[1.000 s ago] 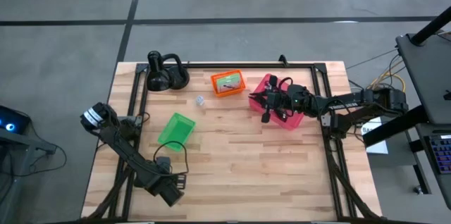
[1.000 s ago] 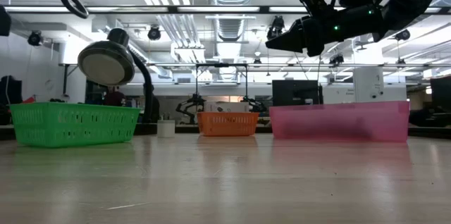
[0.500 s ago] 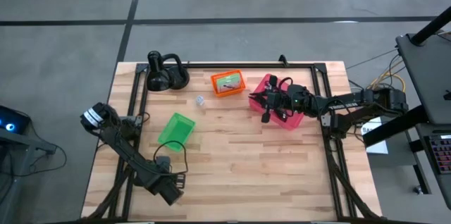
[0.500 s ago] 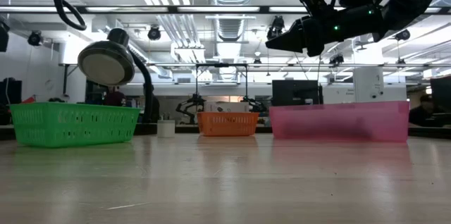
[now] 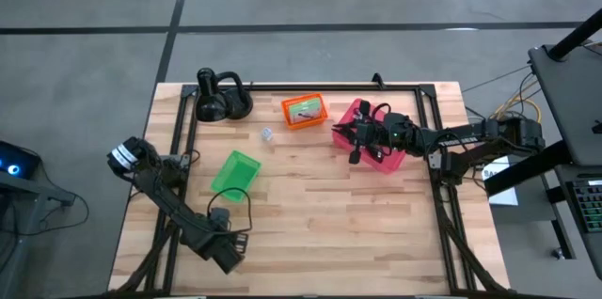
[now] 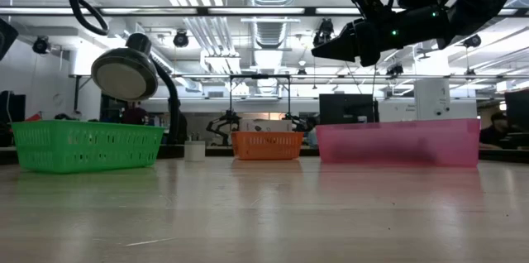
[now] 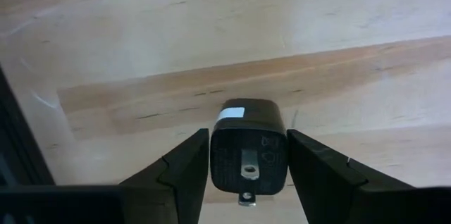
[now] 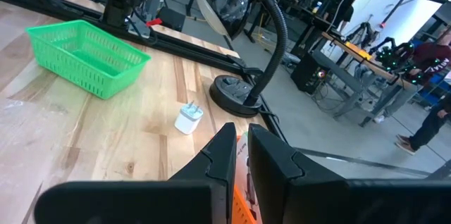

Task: Pick and place items into bin
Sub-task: Put the black charger adapter into the green basket

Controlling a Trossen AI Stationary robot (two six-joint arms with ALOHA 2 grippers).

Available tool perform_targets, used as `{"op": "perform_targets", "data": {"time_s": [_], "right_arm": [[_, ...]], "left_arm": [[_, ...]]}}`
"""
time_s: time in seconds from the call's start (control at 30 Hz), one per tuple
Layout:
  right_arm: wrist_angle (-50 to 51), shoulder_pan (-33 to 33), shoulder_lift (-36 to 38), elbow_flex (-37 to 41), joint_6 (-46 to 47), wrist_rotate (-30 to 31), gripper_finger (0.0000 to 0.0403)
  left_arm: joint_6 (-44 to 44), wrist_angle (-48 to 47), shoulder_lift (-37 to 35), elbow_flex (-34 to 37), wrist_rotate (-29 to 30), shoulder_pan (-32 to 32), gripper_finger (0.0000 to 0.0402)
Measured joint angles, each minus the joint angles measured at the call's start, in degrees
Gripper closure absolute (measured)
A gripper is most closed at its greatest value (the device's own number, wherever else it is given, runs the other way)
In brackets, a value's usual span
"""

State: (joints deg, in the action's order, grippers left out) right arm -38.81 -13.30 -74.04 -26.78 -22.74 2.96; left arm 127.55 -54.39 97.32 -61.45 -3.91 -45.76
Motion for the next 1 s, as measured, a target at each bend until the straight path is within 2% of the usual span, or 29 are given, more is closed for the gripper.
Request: {"op": "perform_targets", "data": {"time_s": [0.2, 0.5, 0.87, 0.93, 1.0], "right_arm": [[0.0, 0.0, 0.0, 0.0, 0.0, 0.0, 0.0374], [0.8, 0.0, 0.0, 0.0, -0.4, 0.0, 0.0374], [0.9, 0.0, 0.0, 0.0, -0.8, 0.0, 0.0374], [0.9, 0.0, 0.0, 0.0, -1.2, 0.0, 0.0374], [0.9, 0.0, 0.0, 0.0, -1.2, 0.0, 0.0374]], "left_arm": [[-0.6, 0.0, -0.1, 0.0, 0.0, 0.0, 0.0264], [-2.4, -0.2, -0.1, 0.0, 0.4, 0.0, 0.0266], [-3.5, -1.0, -4.2, -0.1, 8.3, 1.5, 0.0266], [-3.7, -2.2, -5.5, -0.2, 12.1, 1.6, 0.0266], [-3.9, -4.7, -7.1, -0.2, 19.3, 2.1, 0.0266]]}}
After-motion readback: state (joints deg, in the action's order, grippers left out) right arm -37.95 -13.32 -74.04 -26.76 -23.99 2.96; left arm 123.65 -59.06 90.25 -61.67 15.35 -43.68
